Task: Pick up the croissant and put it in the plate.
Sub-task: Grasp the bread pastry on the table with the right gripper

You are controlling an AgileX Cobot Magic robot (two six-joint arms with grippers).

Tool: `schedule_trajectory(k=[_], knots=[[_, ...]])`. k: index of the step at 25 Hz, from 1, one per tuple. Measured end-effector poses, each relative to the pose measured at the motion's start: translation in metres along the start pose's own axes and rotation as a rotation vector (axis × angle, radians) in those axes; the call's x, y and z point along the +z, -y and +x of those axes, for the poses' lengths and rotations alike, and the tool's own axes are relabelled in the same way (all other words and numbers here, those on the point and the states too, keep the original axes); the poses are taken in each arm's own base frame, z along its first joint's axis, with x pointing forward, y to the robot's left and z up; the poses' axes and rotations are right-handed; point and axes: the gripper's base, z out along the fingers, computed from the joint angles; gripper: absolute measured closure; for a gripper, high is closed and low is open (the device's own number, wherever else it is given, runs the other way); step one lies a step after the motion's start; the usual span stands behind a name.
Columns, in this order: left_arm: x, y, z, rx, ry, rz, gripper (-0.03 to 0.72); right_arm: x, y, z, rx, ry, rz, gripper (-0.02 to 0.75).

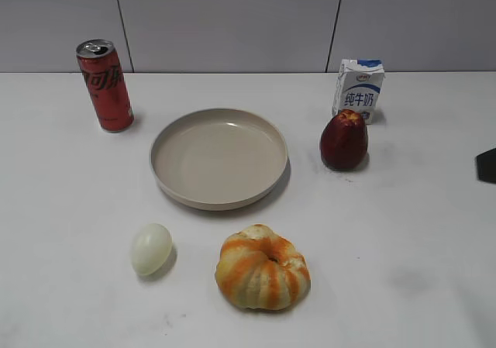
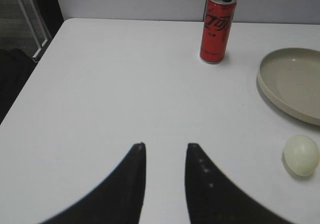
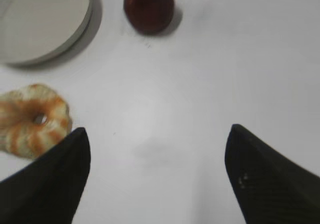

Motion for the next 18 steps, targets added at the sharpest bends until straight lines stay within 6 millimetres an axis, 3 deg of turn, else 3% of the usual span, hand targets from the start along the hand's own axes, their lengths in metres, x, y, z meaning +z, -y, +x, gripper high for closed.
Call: schedule_trajectory(k=[3, 7, 14, 18], knots=[[0.0, 0.0, 0.0, 0.0, 0.0, 0.0, 0.489, 0.034, -0.018, -0.006, -0.068, -0.184, -0.072, 0.111], [0.0, 0.0, 0.0, 0.0, 0.0, 0.0, 0.489, 0.071, -0.062, -0.008, -0.19, -0.324, -0.165, 0.118], [0.0, 0.0, 0.0, 0.0, 0.0, 0.0, 0.489, 0.117, -0.139, 0.005, -0.394, -0.446, -0.203, 0.125], [0.0, 0.0, 0.0, 0.0, 0.0, 0.0, 0.489, 0.142, -0.168, 0.015, -0.485, -0.492, -0.183, 0.13]])
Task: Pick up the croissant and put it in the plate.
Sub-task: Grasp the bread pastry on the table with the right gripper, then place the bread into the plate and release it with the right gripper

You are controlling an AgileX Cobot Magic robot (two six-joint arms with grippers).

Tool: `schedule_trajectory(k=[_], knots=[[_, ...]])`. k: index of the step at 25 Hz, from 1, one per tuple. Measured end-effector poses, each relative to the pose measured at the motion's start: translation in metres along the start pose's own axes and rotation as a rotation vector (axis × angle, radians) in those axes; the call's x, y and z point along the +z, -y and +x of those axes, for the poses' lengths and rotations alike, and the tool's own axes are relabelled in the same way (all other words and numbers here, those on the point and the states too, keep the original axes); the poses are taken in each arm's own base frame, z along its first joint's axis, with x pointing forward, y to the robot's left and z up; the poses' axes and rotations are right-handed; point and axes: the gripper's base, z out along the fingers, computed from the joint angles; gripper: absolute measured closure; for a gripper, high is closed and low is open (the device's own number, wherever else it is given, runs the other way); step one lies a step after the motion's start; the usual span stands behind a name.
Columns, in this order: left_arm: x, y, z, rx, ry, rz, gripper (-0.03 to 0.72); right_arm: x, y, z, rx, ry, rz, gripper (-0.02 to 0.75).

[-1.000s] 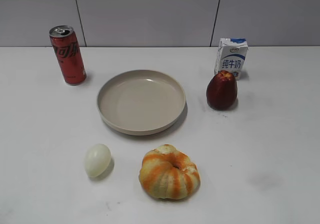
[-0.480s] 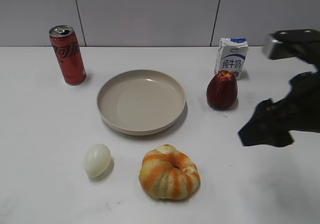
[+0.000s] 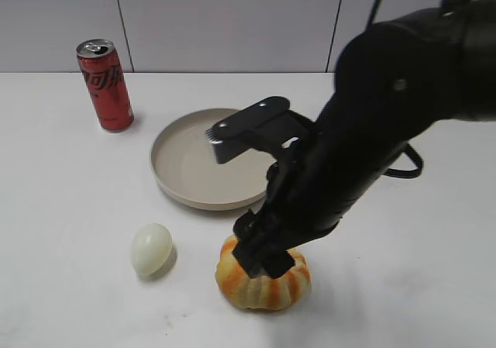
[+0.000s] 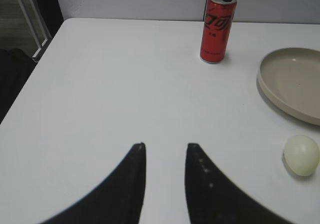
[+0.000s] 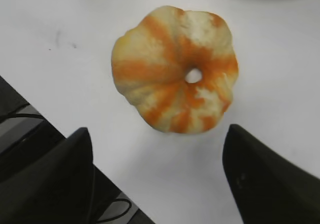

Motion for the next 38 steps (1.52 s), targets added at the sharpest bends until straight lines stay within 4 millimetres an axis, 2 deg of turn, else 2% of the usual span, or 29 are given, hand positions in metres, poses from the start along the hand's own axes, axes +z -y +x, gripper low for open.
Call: schedule_trajectory(k=[6, 10, 12, 15, 19, 20, 22, 24, 27, 33, 36, 38], knots=[[0.0, 0.0, 0.0, 0.0, 0.0, 0.0, 0.489, 0.038, -0.004, -0.018, -0.03, -0.047, 0.027, 0.144], [0.0, 0.0, 0.0, 0.0, 0.0, 0.0, 0.489, 0.062, -0.001, -0.018, -0.027, -0.096, 0.037, 0.161], [0.0, 0.0, 0.0, 0.0, 0.0, 0.0, 0.489, 0.07, 0.0, -0.016, -0.025, -0.119, 0.039, 0.195], [0.0, 0.0, 0.0, 0.0, 0.0, 0.0, 0.489, 0.077, 0.0, -0.015, -0.02, -0.137, 0.04, 0.316], [0.0, 0.0, 0.0, 0.0, 0.0, 0.0, 0.489, 0.078, 0.0, -0.016, -0.02, -0.136, 0.04, 0.591], [0.0, 0.0, 0.0, 0.0, 0.0, 0.0, 0.489, 0.078, 0.0, -0.015, -0.02, -0.137, 0.04, 0.638], [0.0, 0.0, 0.0, 0.0, 0.0, 0.0, 0.489, 0.077, 0.0, -0.016, -0.021, -0.143, 0.039, 0.638], [0.0, 0.0, 0.0, 0.0, 0.0, 0.0, 0.489, 0.072, -0.001, -0.016, -0.021, -0.16, 0.036, 0.638], [0.0, 0.0, 0.0, 0.0, 0.0, 0.0, 0.489, 0.049, -0.006, -0.023, -0.027, -0.173, 0.023, 0.638], [0.0, 0.0, 0.0, 0.0, 0.0, 0.0, 0.489, -0.017, -0.016, -0.068, -0.044, 0.013, -0.006, 0.638], [0.0, 0.0, 0.0, 0.0, 0.0, 0.0, 0.489, -0.032, -0.003, -0.091, -0.016, 0.088, 0.004, 0.638], [0.0, 0.0, 0.0, 0.0, 0.0, 0.0, 0.489, -0.03, 0.015, -0.106, 0.02, 0.114, 0.02, 0.638]])
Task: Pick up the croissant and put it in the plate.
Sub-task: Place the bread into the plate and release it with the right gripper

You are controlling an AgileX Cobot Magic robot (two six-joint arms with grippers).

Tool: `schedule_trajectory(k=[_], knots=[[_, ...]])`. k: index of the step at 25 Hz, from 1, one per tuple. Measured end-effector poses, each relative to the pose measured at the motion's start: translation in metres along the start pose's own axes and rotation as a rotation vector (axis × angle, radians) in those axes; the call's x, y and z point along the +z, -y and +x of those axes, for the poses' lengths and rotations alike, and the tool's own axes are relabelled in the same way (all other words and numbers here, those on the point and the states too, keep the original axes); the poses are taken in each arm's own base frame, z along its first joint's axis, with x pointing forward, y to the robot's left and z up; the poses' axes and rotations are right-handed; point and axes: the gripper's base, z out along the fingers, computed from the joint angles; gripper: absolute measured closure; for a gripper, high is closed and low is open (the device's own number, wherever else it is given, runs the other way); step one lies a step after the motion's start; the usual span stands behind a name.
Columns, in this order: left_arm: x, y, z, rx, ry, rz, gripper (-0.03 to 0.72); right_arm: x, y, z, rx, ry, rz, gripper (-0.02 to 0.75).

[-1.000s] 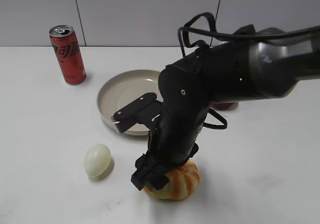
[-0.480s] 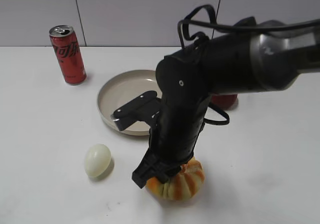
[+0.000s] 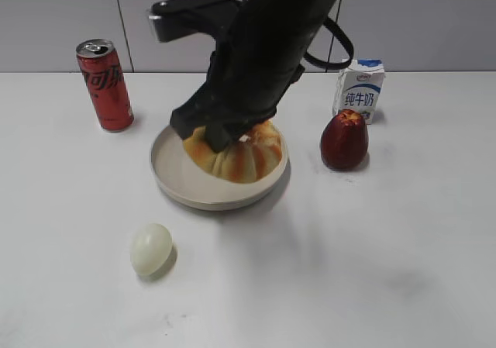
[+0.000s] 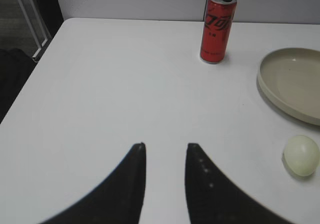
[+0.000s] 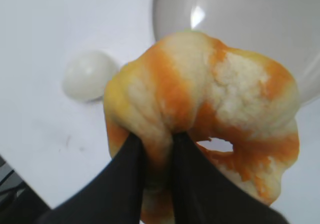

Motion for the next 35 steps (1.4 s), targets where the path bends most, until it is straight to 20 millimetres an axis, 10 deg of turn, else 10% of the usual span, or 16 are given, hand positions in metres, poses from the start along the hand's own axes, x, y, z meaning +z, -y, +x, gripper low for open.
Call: schedule_trajectory(k=[8, 14, 20, 23, 27, 35], knots=[[0.0, 0.0, 0.0, 0.0, 0.0, 0.0, 0.489, 0.056, 0.033, -0.04, -0.004, 0.005, 0.052, 0.638], [0.0, 0.0, 0.0, 0.0, 0.0, 0.0, 0.489, 0.107, 0.047, -0.034, 0.012, -0.072, 0.125, 0.613], [0.0, 0.0, 0.0, 0.0, 0.0, 0.0, 0.489, 0.114, 0.049, -0.035, 0.034, -0.063, 0.129, 0.167], [0.0, 0.0, 0.0, 0.0, 0.0, 0.0, 0.489, 0.113, 0.048, -0.034, 0.035, -0.071, 0.124, 0.103], [0.0, 0.0, 0.0, 0.0, 0.0, 0.0, 0.489, 0.09, 0.046, -0.037, 0.001, -0.075, 0.139, 0.103], [0.0, 0.0, 0.0, 0.0, 0.0, 0.0, 0.489, -0.05, 0.04, -0.048, -0.029, 0.054, 0.212, 0.103]])
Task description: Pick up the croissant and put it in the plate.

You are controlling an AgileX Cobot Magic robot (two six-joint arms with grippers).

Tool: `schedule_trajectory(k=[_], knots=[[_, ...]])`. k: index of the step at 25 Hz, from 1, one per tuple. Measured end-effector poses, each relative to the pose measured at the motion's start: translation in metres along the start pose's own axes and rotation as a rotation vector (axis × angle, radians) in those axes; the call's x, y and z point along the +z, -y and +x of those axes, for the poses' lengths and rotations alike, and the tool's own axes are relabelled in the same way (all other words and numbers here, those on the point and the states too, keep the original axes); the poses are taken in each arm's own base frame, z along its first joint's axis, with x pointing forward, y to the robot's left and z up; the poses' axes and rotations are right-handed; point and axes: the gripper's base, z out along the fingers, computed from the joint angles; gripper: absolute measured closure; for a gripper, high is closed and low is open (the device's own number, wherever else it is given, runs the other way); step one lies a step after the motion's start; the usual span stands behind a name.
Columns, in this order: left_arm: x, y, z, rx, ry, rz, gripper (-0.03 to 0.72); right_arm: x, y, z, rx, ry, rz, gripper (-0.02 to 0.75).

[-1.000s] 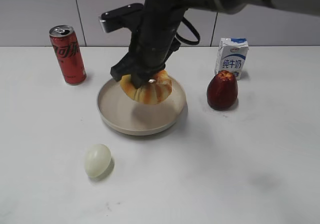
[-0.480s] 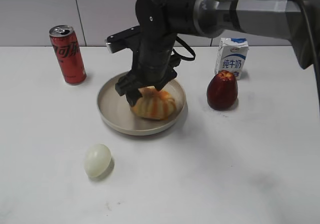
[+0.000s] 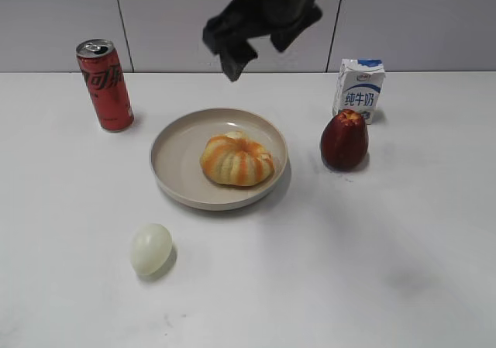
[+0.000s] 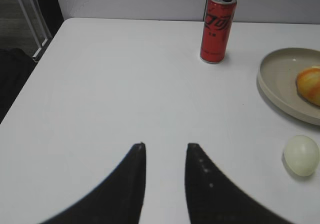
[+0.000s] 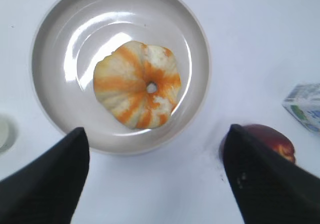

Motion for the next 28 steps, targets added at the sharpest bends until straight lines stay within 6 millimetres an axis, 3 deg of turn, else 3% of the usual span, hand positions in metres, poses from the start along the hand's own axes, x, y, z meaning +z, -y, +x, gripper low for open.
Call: schedule_trajectory(k=[3, 6, 10, 13, 16, 20, 28], knots=[[0.0, 0.0, 0.0, 0.0, 0.0, 0.0, 0.489, -0.041, 0.028, 0.009, 0.059, 0.034, 0.029, 0.103], [0.0, 0.0, 0.0, 0.0, 0.0, 0.0, 0.489, -0.065, 0.061, 0.033, 0.144, 0.017, 0.07, 0.104], [0.0, 0.0, 0.0, 0.0, 0.0, 0.0, 0.489, -0.081, 0.095, 0.088, 0.274, -0.056, 0.104, 0.108], [0.0, 0.0, 0.0, 0.0, 0.0, 0.0, 0.489, -0.086, 0.105, 0.136, 0.379, -0.091, 0.1, 0.114], [0.0, 0.0, 0.0, 0.0, 0.0, 0.0, 0.489, -0.092, 0.102, 0.187, 0.467, -0.095, 0.096, 0.12], [0.0, 0.0, 0.0, 0.0, 0.0, 0.0, 0.489, -0.102, 0.082, 0.247, 0.53, -0.089, 0.093, 0.122], [0.0, 0.0, 0.0, 0.0, 0.0, 0.0, 0.489, -0.142, 0.039, 0.333, 0.512, 0.168, 0.158, 0.122]])
